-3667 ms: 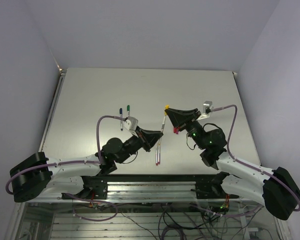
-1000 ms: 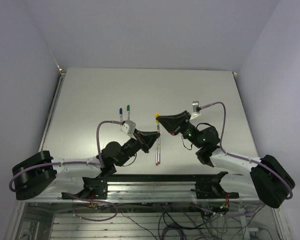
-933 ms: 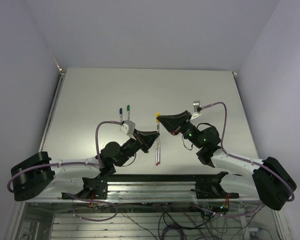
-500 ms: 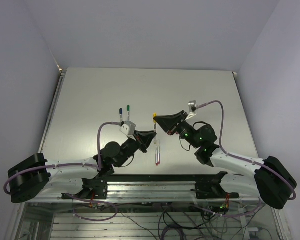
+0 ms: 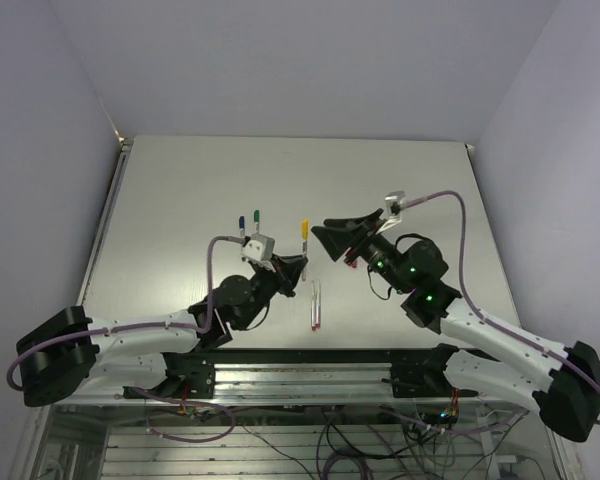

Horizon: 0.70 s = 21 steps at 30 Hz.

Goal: Insert the pens into the pen caps

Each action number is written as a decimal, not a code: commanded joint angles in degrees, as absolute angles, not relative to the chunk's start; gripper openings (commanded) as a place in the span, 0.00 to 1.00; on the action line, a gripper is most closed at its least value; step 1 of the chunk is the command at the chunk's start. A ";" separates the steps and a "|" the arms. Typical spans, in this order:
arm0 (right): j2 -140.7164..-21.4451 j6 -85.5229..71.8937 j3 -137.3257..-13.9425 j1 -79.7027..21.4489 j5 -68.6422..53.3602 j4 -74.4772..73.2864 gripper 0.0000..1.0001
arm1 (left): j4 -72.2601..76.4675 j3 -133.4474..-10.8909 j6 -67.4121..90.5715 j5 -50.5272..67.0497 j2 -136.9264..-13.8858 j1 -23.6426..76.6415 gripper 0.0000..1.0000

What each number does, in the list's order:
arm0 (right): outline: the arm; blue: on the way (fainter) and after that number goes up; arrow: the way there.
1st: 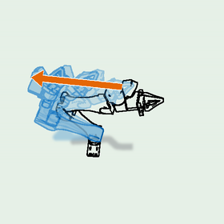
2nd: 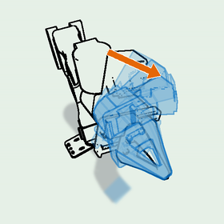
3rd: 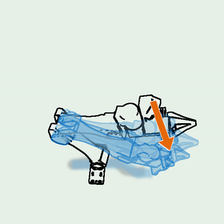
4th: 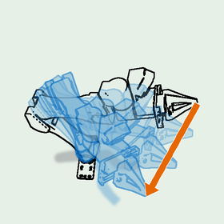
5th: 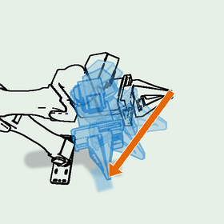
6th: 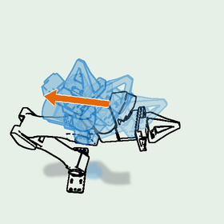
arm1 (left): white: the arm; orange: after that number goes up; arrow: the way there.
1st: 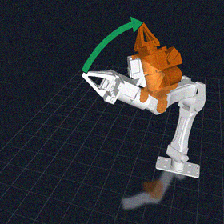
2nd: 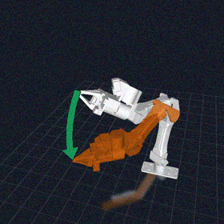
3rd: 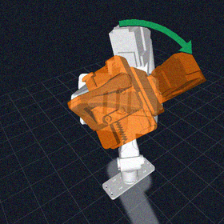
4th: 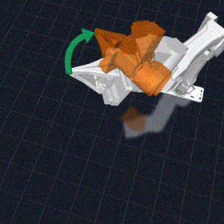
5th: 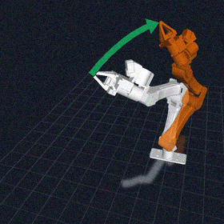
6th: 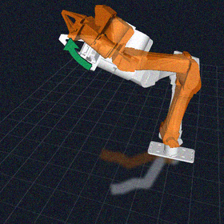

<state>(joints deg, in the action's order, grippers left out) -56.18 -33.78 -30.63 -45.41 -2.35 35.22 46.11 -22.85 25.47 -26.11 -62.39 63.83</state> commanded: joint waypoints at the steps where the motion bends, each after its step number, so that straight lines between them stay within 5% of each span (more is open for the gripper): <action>1: -50.14 -29.30 -34.22 -45.58 3.97 29.70 0.52 | 32.57 -24.82 28.85 -31.91 -65.81 63.63 0.07; 9: -44.20 -28.86 -32.34 -45.54 14.95 21.76 0.69 | 16.65 -34.99 31.68 -36.97 -76.38 59.12 0.07; 21: -47.39 -28.62 -33.38 -44.30 30.17 6.11 0.76 | 4.75 -51.46 34.08 -33.13 -95.03 45.80 0.18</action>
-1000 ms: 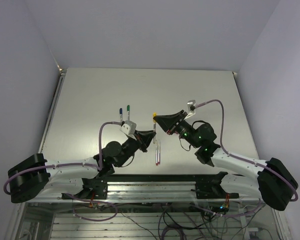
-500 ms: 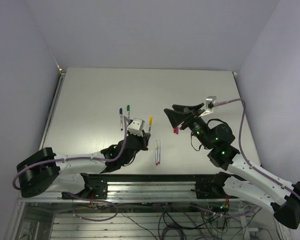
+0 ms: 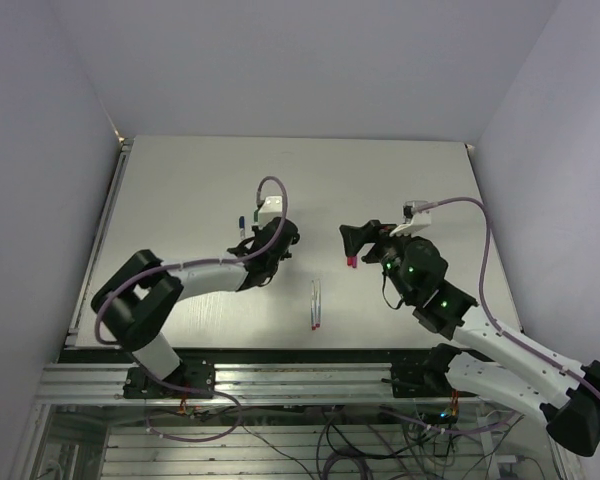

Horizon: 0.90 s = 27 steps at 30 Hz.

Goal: Insert the pens into the pen caps

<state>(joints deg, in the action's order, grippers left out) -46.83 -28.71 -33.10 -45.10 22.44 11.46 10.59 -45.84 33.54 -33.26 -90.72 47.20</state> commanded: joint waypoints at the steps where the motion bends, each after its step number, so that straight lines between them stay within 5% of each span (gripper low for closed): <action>1: -47.50 -28.74 -33.24 -43.99 30.98 5.77 0.76 | 4.30 -52.84 33.73 -33.13 -96.53 45.35 0.19; 27: -49.94 -25.61 -31.10 -39.46 29.86 5.89 0.75 | -8.01 -68.87 32.02 -33.88 -112.94 38.41 0.35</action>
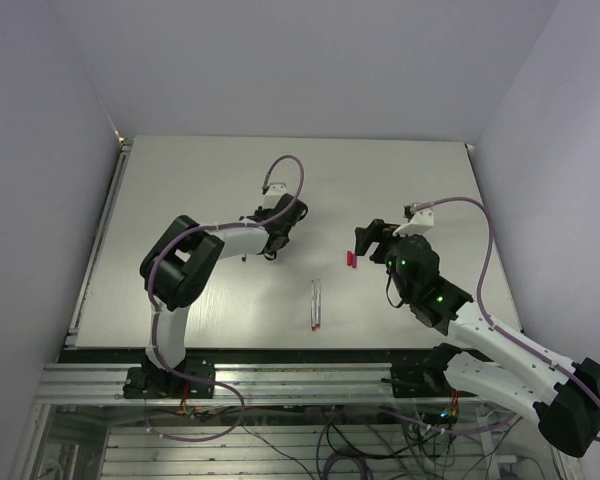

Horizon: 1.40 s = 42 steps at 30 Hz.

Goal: Insert the pens into the pen caps

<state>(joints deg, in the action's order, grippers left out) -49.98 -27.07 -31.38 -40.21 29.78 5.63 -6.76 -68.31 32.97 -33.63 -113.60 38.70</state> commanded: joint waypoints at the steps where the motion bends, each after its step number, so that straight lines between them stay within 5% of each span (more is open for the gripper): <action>1: -50.04 -25.42 -31.11 -39.33 29.65 5.89 0.75 | -7.92 -68.70 31.81 -33.78 -112.34 38.41 0.37; 17: -59.23 -32.19 -35.81 -34.55 29.01 -0.72 0.74 | -7.79 -63.42 31.53 -28.05 -97.41 39.96 0.46; 32: -69.43 -36.28 -30.49 -31.46 30.28 3.15 0.67 | -6.01 -48.83 37.98 -29.20 -85.62 59.70 0.47; 42: -66.79 -37.67 -26.71 -31.46 30.08 5.76 0.67 | -6.78 -49.07 41.51 -30.15 -88.78 66.13 0.47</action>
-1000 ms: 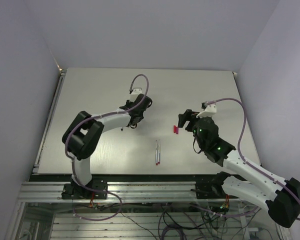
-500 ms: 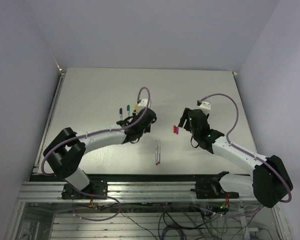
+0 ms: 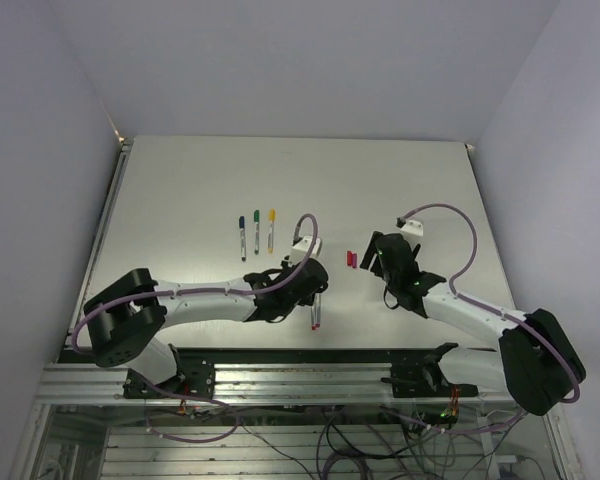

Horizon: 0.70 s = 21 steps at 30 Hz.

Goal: Insert the pens into the pen caps

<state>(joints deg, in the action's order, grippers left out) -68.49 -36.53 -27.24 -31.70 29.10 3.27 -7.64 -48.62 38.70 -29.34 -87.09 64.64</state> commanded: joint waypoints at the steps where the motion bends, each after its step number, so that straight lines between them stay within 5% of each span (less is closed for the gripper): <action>1: -66.53 -37.62 -26.67 -31.46 30.00 5.61 0.67 | -6.80 -49.22 41.89 -30.33 -89.69 66.50 0.47; 21: -62.59 -37.39 -24.95 -31.46 28.30 6.41 0.67 | -11.27 -53.14 44.52 -33.60 -98.64 70.16 0.48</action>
